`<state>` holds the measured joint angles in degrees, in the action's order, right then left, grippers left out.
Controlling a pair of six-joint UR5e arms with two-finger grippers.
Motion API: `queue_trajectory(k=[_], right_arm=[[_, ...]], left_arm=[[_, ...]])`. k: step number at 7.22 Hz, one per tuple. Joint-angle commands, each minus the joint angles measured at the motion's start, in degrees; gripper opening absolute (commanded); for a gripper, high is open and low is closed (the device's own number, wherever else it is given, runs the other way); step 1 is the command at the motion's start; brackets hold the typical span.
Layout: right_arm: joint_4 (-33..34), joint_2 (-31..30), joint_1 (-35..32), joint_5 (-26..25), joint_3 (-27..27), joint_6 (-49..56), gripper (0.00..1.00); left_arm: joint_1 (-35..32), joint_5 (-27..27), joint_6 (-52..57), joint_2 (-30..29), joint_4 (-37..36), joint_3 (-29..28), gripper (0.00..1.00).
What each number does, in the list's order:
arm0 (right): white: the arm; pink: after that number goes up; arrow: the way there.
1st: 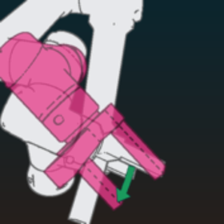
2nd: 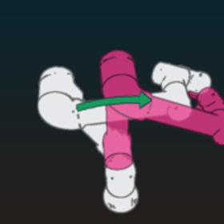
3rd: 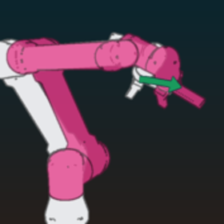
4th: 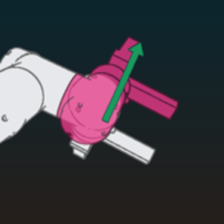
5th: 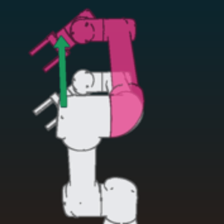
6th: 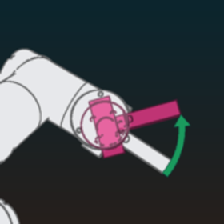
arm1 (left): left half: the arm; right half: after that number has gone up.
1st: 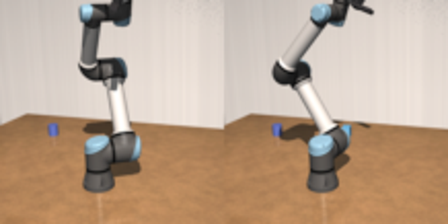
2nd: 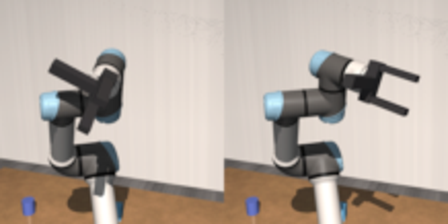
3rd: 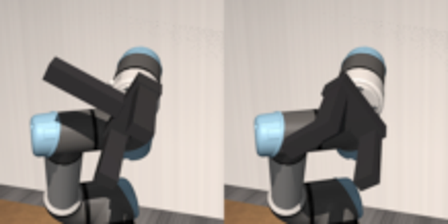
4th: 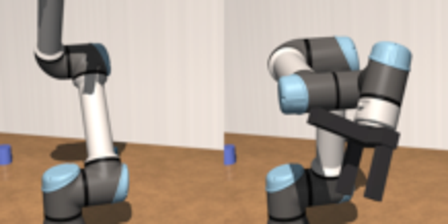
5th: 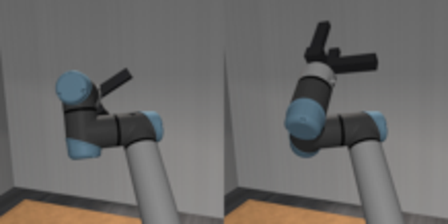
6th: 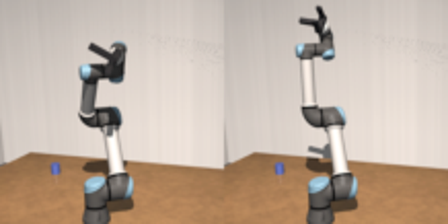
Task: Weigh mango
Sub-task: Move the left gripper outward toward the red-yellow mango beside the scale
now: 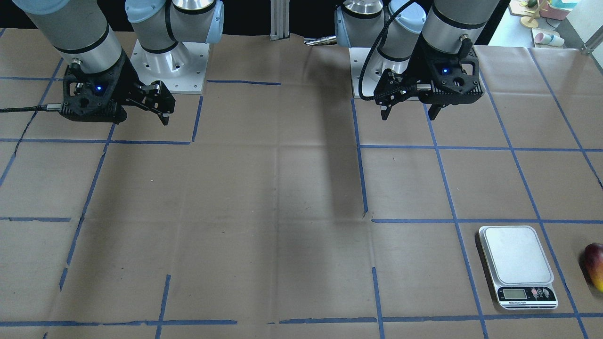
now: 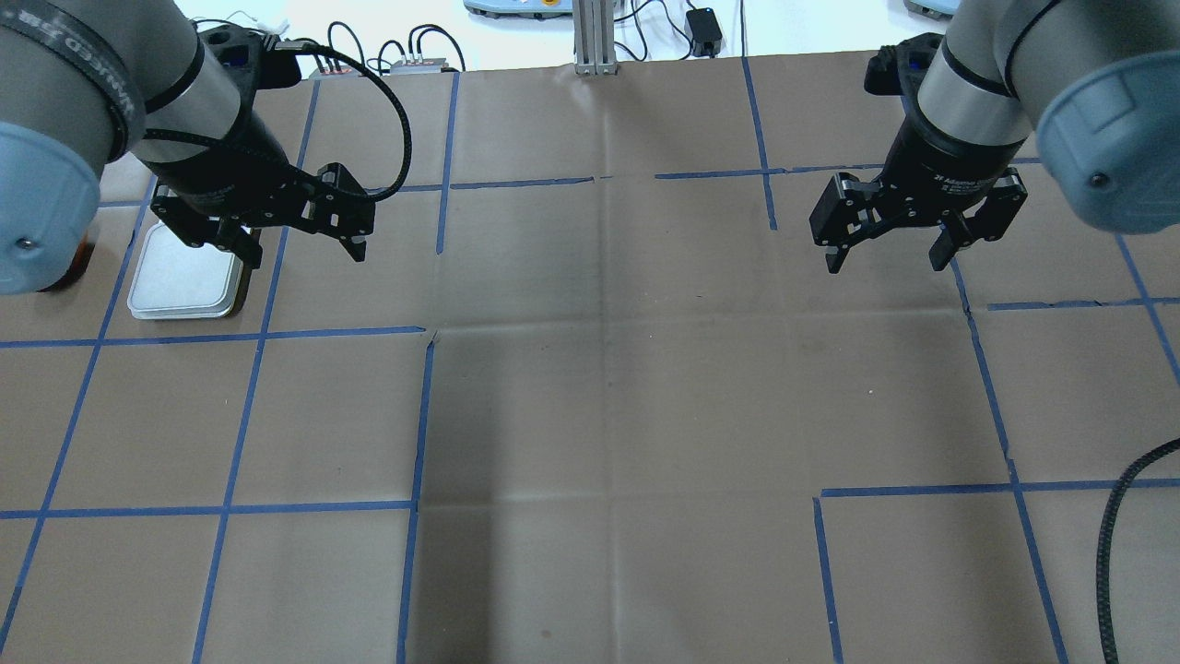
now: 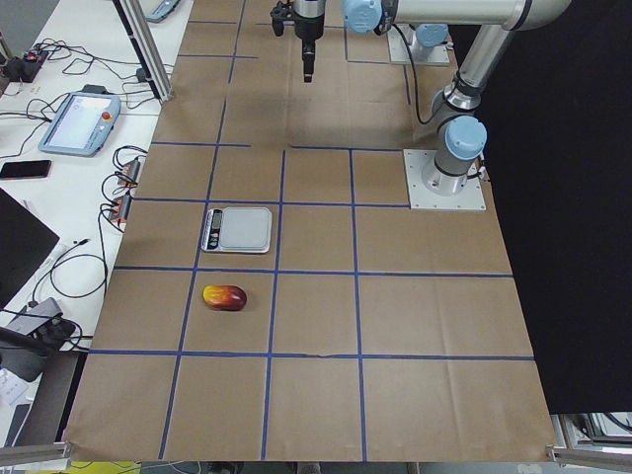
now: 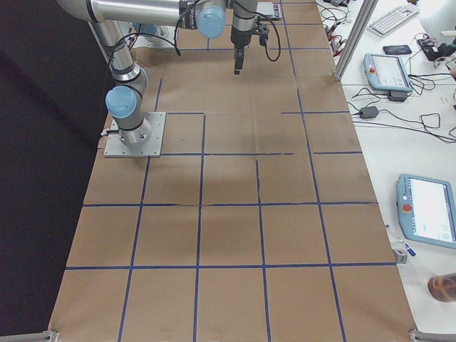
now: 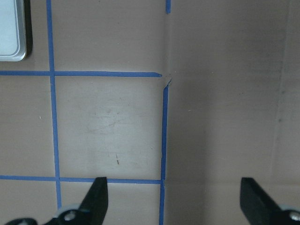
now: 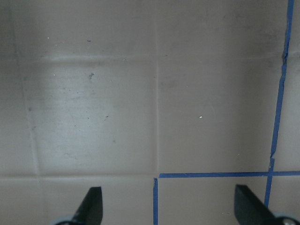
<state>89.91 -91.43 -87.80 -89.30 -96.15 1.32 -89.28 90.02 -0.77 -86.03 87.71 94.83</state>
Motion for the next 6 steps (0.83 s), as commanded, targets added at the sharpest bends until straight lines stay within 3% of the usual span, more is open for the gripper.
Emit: queue_trajectory(k=[1, 4, 6], right_arm=[[0.0, 0.0, 0.0, 0.0, 0.0, 0.0, 1.00], [0.0, 0.0, 0.0, 0.0, 0.0, 0.0, 1.00], [0.0, 0.0, 0.0, 0.0, 0.0, 0.0, 1.00]], left_arm=[[-0.1, 0.1, 0.0, 0.1, 0.0, 0.0, 1.00], [-0.1, 0.5, 0.3, 0.0, 0.0, -0.1, 1.00], [5.1, 0.1, 5.0, -1.8, -1.8, -0.8, 1.00]])
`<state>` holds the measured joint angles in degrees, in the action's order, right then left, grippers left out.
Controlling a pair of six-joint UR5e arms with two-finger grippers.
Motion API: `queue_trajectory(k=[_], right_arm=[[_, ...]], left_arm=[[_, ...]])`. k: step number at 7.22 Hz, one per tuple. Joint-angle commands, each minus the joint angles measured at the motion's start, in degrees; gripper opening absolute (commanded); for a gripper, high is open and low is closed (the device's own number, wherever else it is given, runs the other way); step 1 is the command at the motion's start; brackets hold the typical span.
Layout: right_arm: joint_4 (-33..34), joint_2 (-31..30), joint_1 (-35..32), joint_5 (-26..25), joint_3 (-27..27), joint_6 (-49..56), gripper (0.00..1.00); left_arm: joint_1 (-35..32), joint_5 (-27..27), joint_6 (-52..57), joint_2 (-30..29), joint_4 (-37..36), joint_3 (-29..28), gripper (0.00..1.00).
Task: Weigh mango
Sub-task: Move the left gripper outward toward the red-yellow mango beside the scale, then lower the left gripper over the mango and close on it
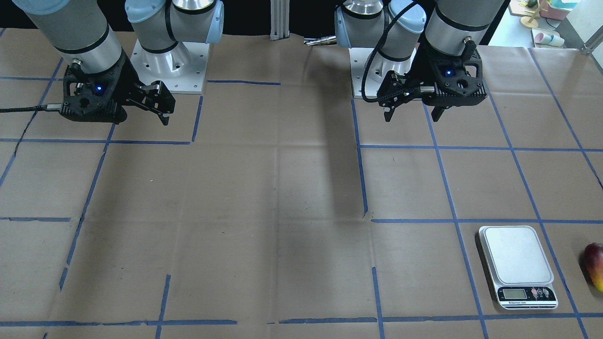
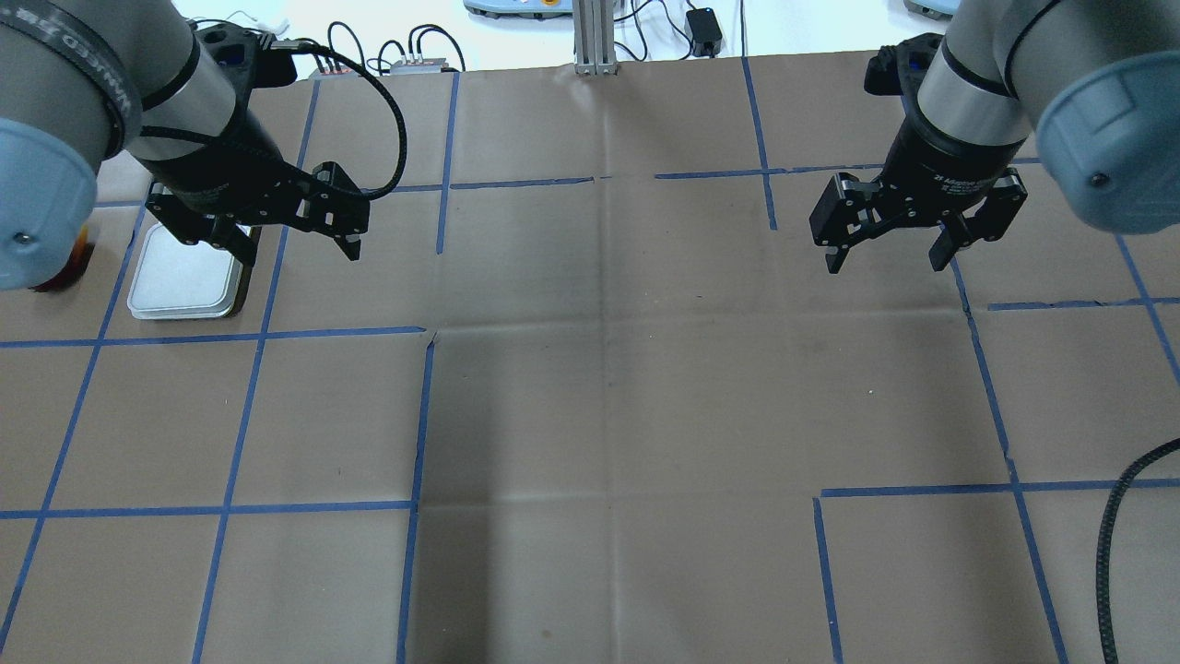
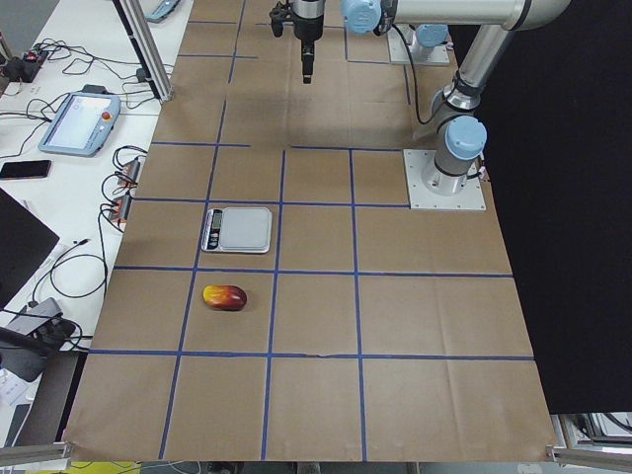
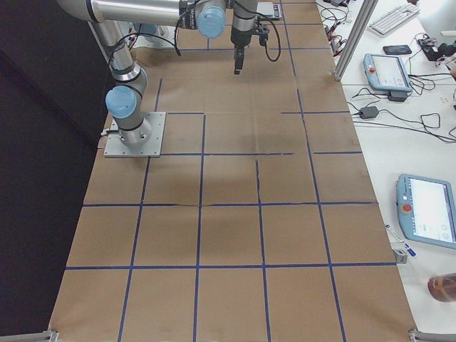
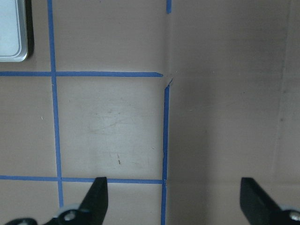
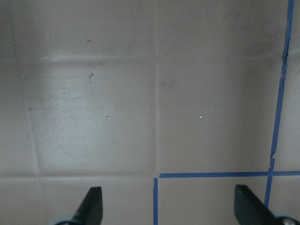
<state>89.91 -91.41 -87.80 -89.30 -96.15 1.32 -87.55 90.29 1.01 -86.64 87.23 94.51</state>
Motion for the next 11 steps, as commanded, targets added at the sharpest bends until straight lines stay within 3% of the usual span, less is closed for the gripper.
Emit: queue_trajectory(k=[1, 2, 4, 6, 11], right_arm=[[0.0, 0.0, 0.0, 0.0, 0.0, 0.0, 1.00], [0.0, 0.0, 0.0, 0.0, 0.0, 0.0, 1.00], [0.0, 0.0, 0.0, 0.0, 0.0, 0.0, 1.00], [0.0, -0.1, 0.0, 0.0, 0.0, 0.0, 1.00], [0.0, -0.1, 0.0, 0.0, 0.0, 0.0, 1.00]], left_arm=[[10.5, -2.0, 8.8, -1.3, -1.5, -1.2, 1.00], [18.7, -5.1, 15.8, -2.0, -1.7, -1.6, 1.00], [29.4, -4.6, 32.3, -9.3, -3.3, -6.0, 1.00], [34.6, -4.3, 40.0, -20.5, -7.9, -15.2, 1.00], [40.8, -4.5, 51.7, -42.4, -7.5, -37.4, 1.00]])
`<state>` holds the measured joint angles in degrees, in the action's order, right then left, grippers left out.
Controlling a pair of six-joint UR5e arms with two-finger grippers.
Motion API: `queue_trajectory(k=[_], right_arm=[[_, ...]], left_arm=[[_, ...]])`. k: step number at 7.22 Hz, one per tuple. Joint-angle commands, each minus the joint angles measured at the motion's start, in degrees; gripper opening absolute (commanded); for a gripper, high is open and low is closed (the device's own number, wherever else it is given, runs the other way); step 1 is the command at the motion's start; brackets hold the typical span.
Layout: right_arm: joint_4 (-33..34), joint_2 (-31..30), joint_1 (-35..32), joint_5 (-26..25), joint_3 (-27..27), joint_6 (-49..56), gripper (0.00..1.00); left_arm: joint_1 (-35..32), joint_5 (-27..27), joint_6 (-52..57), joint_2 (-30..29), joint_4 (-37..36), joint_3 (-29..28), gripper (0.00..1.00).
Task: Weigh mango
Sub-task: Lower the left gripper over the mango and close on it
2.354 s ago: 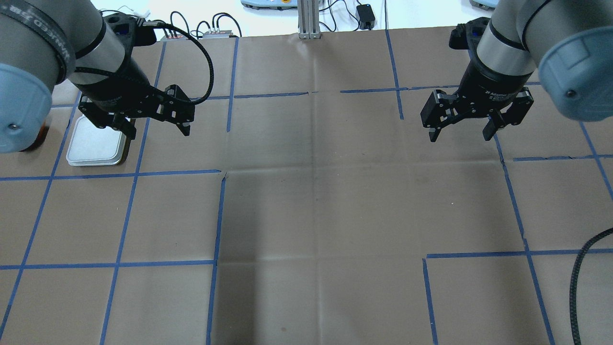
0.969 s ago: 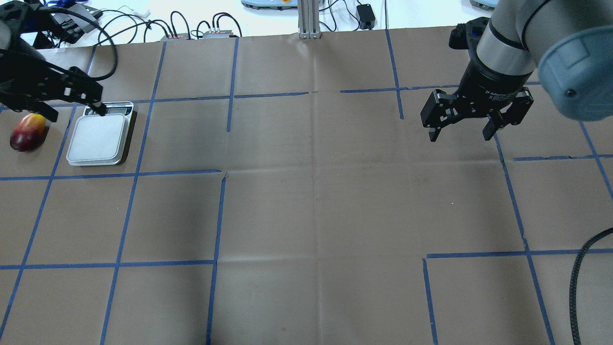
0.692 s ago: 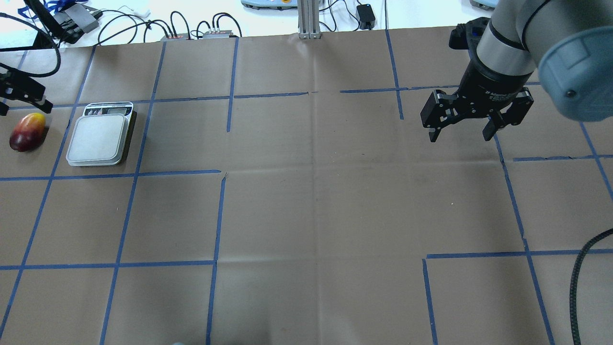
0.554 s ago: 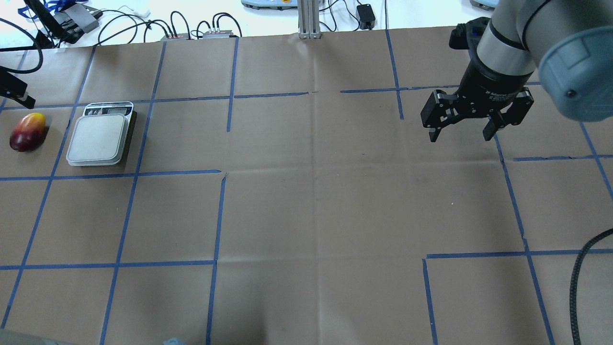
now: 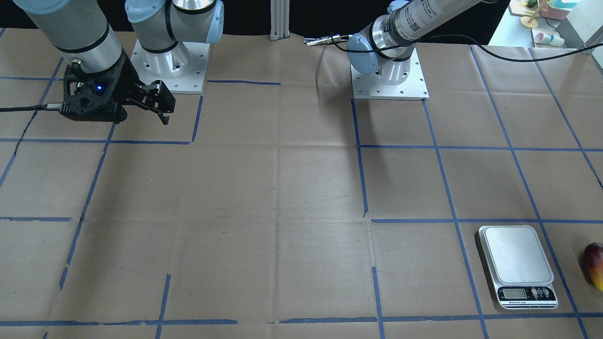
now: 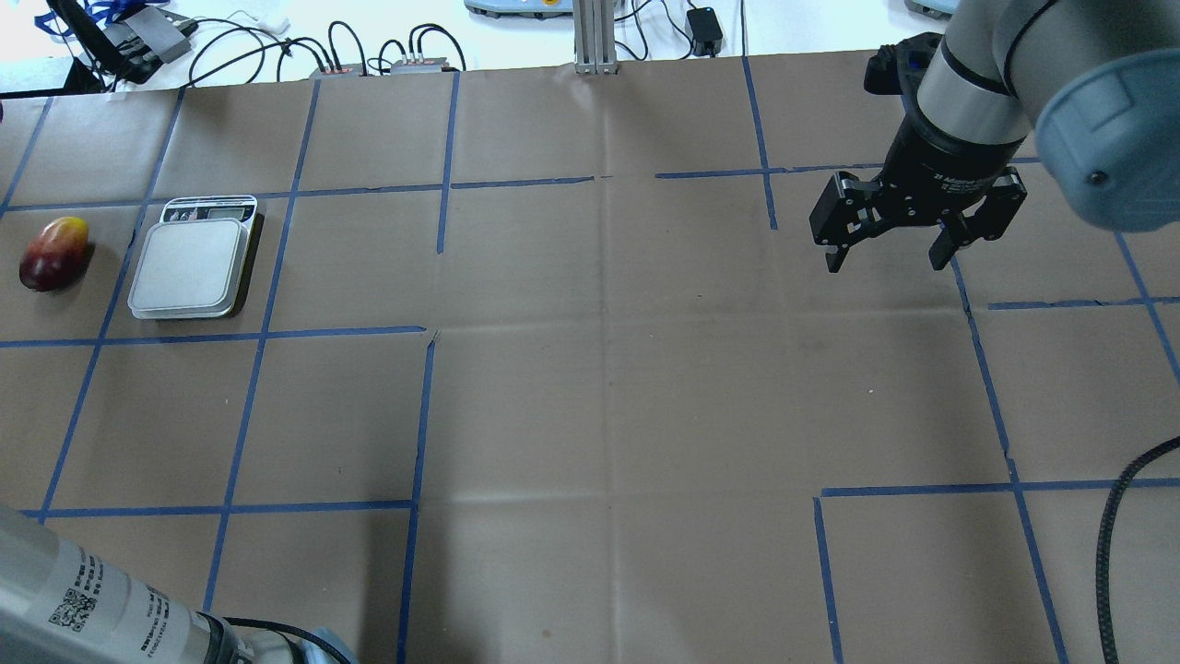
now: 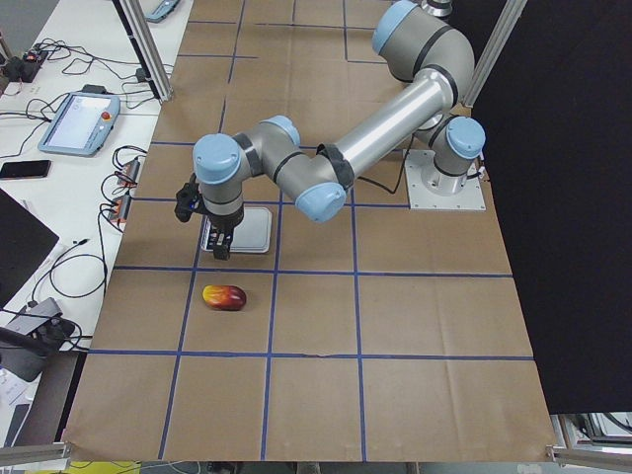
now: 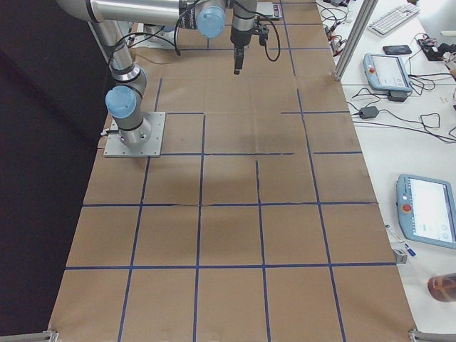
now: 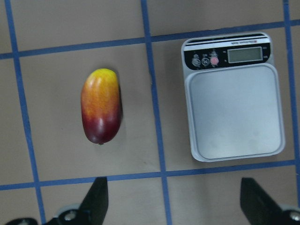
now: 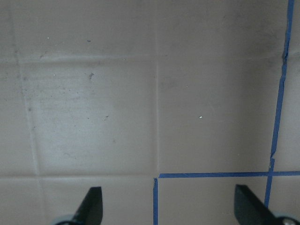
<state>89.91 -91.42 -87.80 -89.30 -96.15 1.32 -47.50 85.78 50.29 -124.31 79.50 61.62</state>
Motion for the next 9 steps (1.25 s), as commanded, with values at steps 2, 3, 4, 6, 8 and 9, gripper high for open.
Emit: queue_trajectory(k=[2, 3, 4, 6, 8, 9], right_arm=[[-0.1, -0.1, 0.0, 0.0, 0.0, 0.0, 1.00], [0.0, 0.0, 0.0, 0.0, 0.0, 0.0, 1.00], [0.0, 0.0, 0.0, 0.0, 0.0, 0.0, 1.00], [0.0, 0.0, 0.0, 0.0, 0.0, 0.0, 1.00], [0.0, 0.0, 0.0, 0.0, 0.0, 0.0, 1.00], [0.0, 0.0, 0.0, 0.0, 0.0, 0.0, 1.00]], left_arm=[[0.8, 0.1, 3.4, -8.9, 0.0, -5.1, 1.00], [0.9, 0.1, 5.4, -10.9, -0.3, -5.6, 1.00], [0.9, 0.1, 5.5, -12.3, -2.0, -5.7, 1.00], [0.8, -0.1, 5.8, -15.9, -6.1, -6.1, 1.00], [0.7, 0.1, 5.6, -18.2, -6.6, -5.6, 1.00], [0.7, 0.2, 5.5, -18.4, -6.6, -5.2, 1.00]])
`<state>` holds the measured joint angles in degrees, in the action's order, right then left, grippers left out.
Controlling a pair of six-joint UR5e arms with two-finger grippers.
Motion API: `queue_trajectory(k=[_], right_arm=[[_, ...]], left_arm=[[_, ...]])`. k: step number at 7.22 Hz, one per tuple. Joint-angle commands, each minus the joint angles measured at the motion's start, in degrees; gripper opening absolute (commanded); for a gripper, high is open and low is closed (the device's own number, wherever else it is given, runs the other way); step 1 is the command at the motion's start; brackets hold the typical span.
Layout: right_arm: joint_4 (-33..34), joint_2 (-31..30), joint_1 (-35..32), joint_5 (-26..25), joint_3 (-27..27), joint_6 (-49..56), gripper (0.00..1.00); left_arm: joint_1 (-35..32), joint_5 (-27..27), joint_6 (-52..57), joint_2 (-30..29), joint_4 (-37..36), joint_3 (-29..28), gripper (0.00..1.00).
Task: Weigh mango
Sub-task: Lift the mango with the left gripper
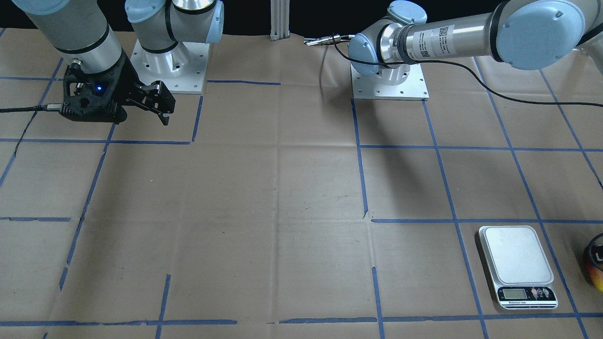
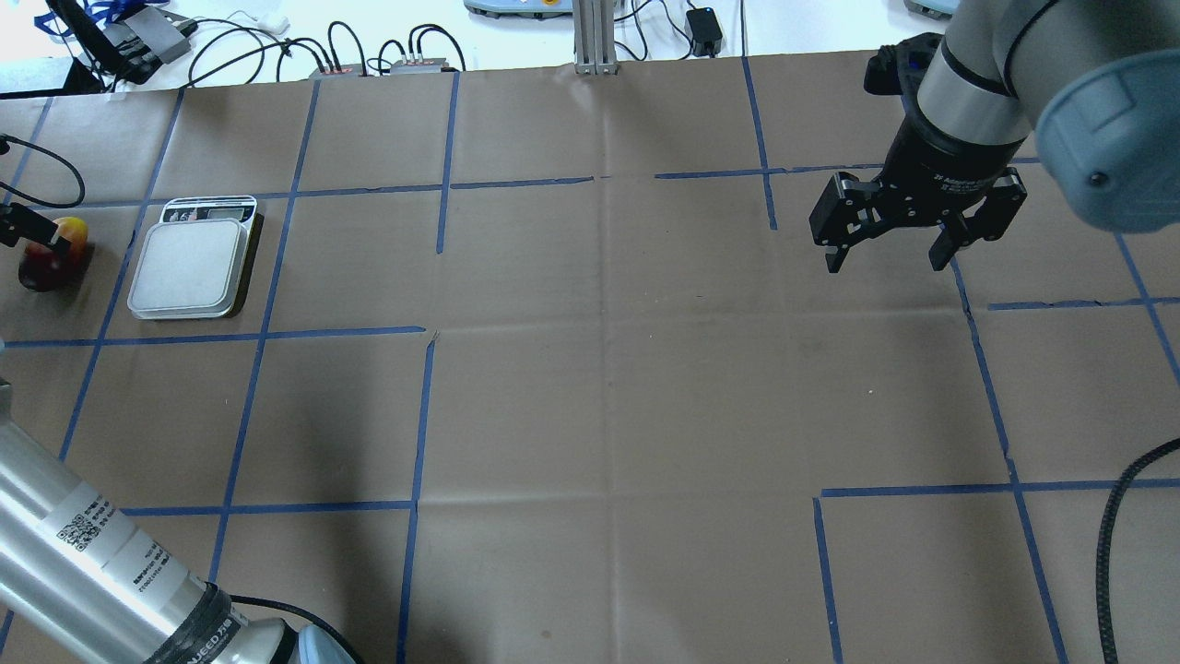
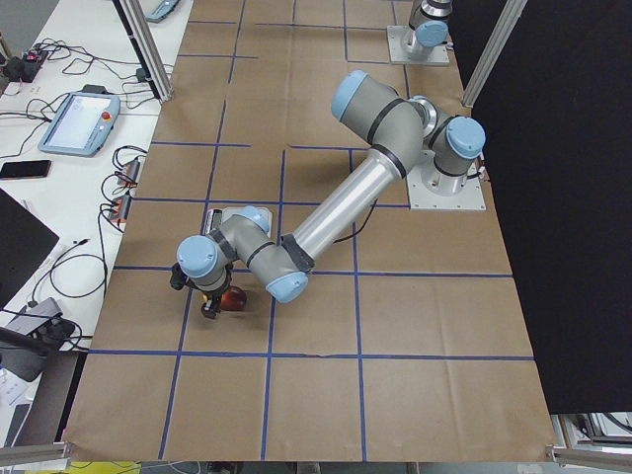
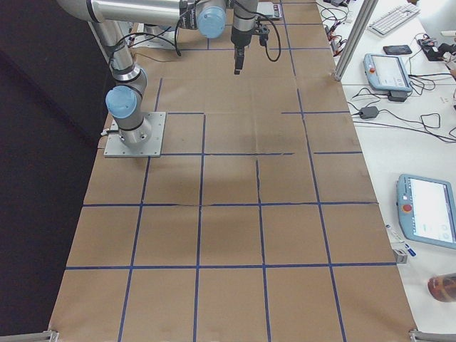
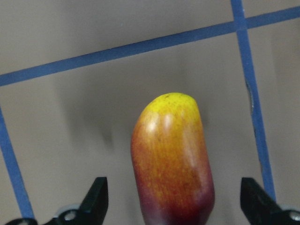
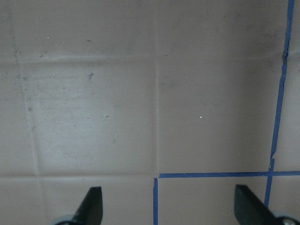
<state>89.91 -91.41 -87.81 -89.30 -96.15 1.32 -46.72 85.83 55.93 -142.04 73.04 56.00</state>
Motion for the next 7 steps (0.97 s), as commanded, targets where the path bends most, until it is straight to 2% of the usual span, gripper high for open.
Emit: queue_trajectory(k=[1, 3, 4, 6, 7], right_arm=[[0.0, 0.0, 0.0, 0.0, 0.0, 0.0, 1.00], [0.0, 0.0, 0.0, 0.0, 0.0, 0.0, 1.00], [0.0, 0.0, 0.0, 0.0, 0.0, 0.0, 1.00], [0.0, 0.0, 0.0, 0.0, 0.0, 0.0, 1.00], [0.0, 0.0, 0.0, 0.0, 0.0, 0.0, 1.00]], left_arm=[[0.0, 0.1, -0.1, -0.8, -0.2, 0.3, 0.99], [0.0, 0.0, -0.5, -1.0, -1.7, -0.1, 0.93], [-0.1, 0.0, -0.5, -2.1, -2.0, -0.5, 0.84], [-0.1, 0.3, -0.5, -1.6, -2.0, -0.5, 0.60], [-0.1, 0.4, -0.6, -0.5, -1.9, -0.6, 0.54]])
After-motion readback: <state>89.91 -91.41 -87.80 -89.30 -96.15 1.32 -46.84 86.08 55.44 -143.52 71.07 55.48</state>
